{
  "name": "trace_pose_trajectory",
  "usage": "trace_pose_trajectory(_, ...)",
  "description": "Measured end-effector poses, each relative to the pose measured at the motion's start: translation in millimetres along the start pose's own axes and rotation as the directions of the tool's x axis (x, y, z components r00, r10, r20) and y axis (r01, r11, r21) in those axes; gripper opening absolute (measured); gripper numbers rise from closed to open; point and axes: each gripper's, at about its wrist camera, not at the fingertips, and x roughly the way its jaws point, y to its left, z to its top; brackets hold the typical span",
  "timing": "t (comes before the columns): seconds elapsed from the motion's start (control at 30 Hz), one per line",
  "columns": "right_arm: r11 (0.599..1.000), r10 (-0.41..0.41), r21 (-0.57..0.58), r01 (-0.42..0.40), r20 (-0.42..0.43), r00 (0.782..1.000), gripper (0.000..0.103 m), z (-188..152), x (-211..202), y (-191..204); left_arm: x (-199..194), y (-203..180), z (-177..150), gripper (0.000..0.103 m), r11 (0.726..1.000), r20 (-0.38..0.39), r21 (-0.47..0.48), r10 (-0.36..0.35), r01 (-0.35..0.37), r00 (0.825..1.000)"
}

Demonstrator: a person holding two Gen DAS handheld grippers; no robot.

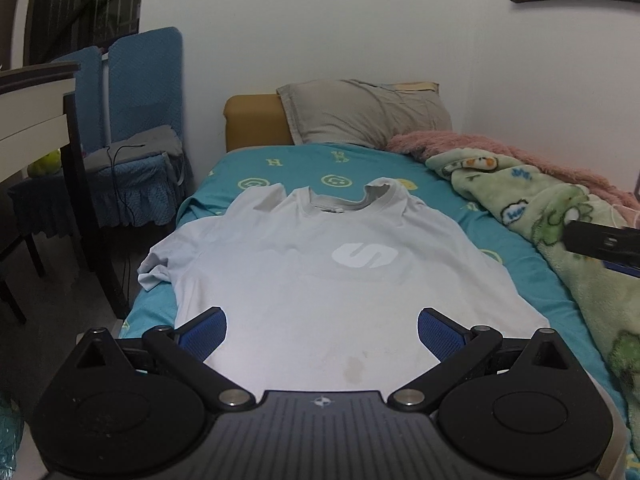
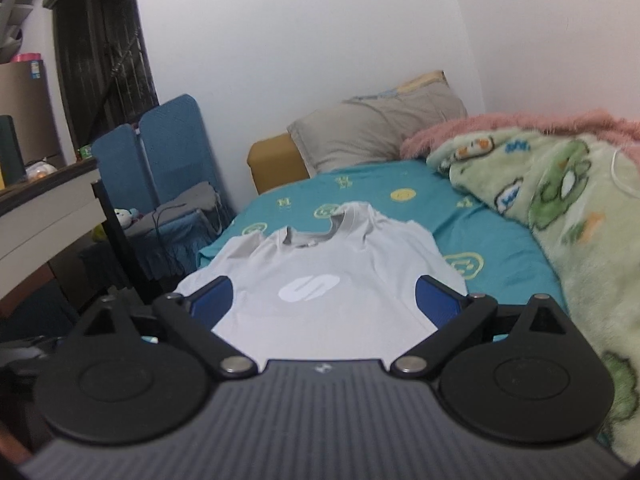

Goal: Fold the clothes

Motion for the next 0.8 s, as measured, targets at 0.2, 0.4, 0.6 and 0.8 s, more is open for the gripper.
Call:
trace_pose_trajectory(0.2,0.992,0.000,0.128,0.006,-0.044,0.999,0.099,-1,23,-22,-4,-7,-5,0.103,1.000,-0.001,0.012,-0.014,0.014,1.000)
trace_pose_trajectory(0.4,0.953,0.079,0.298,-0.055,-0.070,0.994,0.099,16,47,-63,-1,-6,-11,0.103,1.000,-0.026,-0.002,0.013,-0.013,1.000)
trace_pose_trajectory(0.6,0.862,0.084,0.502,-0.064,-0.017,0.996,0.098,46,80,-146,7,-4,-15,0.103,0.998,-0.048,-0.037,0.054,-0.056,0.997)
trace_pose_trajectory(0.8,0.717,0.125,0.696,-0.034,-0.080,0.989,0.075,25,143,-203,23,-3,-14,0.103,0.997,-0.073,-0.053,0.051,-0.055,0.996)
